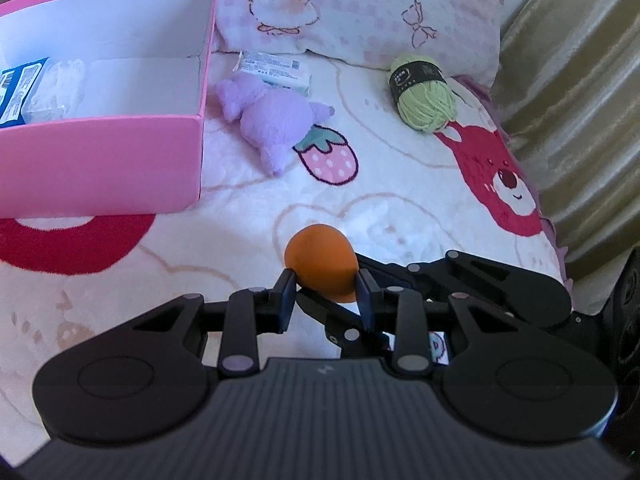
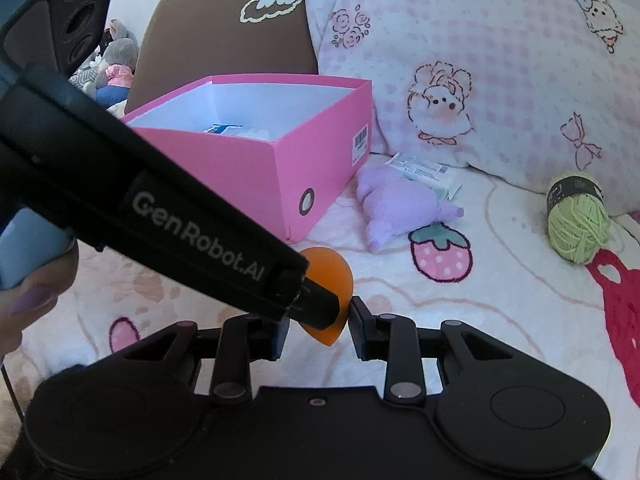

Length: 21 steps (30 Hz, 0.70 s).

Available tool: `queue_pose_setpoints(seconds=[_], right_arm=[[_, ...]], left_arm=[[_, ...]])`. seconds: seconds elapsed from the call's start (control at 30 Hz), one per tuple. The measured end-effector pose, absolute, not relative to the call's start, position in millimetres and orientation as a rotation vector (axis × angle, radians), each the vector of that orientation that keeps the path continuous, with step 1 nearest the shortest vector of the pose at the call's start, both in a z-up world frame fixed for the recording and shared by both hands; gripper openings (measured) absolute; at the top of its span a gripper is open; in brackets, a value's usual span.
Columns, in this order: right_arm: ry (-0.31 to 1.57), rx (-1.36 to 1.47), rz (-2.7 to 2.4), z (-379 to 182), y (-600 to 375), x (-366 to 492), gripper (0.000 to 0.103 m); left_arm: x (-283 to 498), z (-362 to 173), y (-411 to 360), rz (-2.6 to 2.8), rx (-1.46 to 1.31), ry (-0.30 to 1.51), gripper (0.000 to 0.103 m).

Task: Organize objects
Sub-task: 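Lift the orange makeup sponge off the quilt with the left gripper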

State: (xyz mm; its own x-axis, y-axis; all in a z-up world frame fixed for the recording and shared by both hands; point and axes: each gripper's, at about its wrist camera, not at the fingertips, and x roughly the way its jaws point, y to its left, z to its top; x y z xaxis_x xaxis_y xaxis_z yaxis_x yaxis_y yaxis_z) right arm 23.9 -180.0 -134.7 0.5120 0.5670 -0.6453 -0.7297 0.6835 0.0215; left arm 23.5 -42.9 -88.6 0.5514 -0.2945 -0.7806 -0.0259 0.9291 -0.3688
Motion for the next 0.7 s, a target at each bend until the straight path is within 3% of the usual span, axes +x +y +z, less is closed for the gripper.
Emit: queue_pose_setpoints(seconds=[0.7], right_arm=[[0.788, -0.275, 0.811, -93, -162, 5, 0.037]], left_arm=[[1, -58, -16, -0.202, -0.405, 1.05, 0.031]])
